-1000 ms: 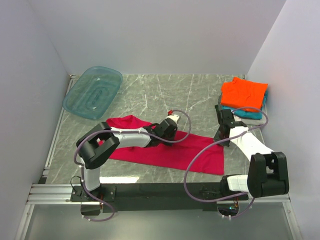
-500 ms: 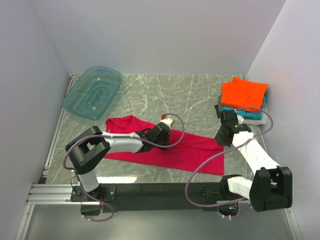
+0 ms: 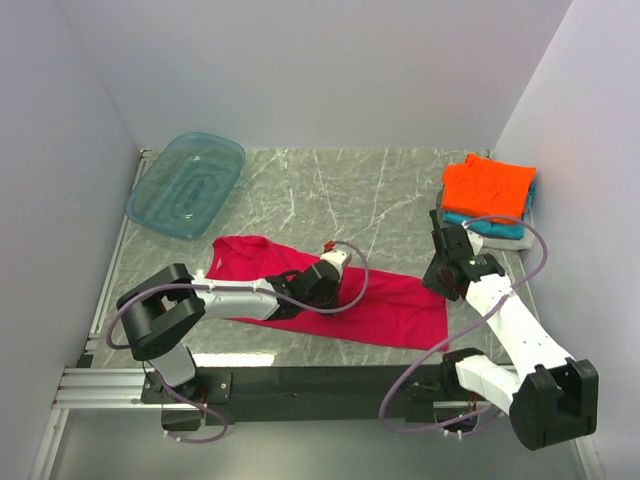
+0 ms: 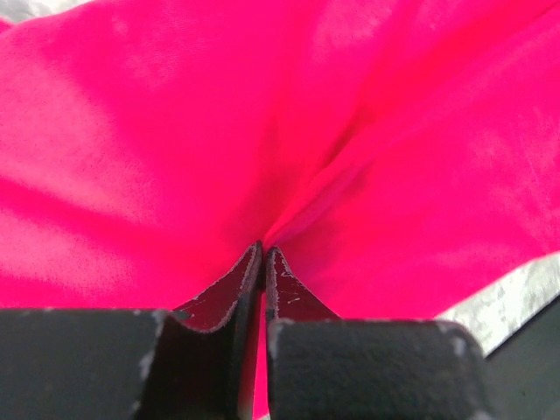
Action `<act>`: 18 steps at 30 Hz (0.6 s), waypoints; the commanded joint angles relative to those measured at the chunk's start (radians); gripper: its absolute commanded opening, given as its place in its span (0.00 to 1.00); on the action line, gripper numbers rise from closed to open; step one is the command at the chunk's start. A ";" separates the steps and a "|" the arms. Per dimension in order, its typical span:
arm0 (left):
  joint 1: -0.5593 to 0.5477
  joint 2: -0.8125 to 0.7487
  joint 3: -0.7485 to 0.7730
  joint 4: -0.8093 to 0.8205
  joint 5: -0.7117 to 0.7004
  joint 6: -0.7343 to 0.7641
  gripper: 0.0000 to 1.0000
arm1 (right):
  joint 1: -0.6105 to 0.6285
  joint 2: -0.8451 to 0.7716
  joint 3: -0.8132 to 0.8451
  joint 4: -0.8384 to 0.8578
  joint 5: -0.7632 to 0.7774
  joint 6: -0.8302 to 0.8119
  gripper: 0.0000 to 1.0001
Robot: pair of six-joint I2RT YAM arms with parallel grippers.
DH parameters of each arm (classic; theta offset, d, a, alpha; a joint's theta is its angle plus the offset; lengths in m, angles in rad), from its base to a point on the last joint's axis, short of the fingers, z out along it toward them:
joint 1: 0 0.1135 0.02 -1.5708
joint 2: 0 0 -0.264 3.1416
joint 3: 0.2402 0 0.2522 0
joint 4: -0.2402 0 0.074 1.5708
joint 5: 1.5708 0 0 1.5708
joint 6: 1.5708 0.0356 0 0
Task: Fold and stack the t-shirts
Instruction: Fold the tshirt
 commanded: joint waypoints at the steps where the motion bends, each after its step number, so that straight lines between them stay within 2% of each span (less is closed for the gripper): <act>1: -0.033 -0.002 -0.006 0.014 0.004 -0.018 0.11 | 0.014 -0.058 0.065 -0.058 0.071 0.018 0.49; 3: -0.044 0.001 -0.002 0.001 -0.006 -0.016 0.16 | 0.014 -0.071 0.079 -0.042 0.075 -0.011 0.53; 8: -0.044 0.001 0.017 -0.064 -0.034 -0.001 0.27 | 0.025 -0.022 0.110 0.064 0.017 -0.076 0.53; 13: -0.044 0.004 0.048 -0.135 -0.087 -0.007 0.38 | 0.036 0.097 0.127 0.168 -0.067 -0.129 0.53; 18: -0.043 -0.024 0.080 -0.197 -0.161 -0.039 0.46 | 0.105 0.221 0.124 0.279 -0.132 -0.151 0.52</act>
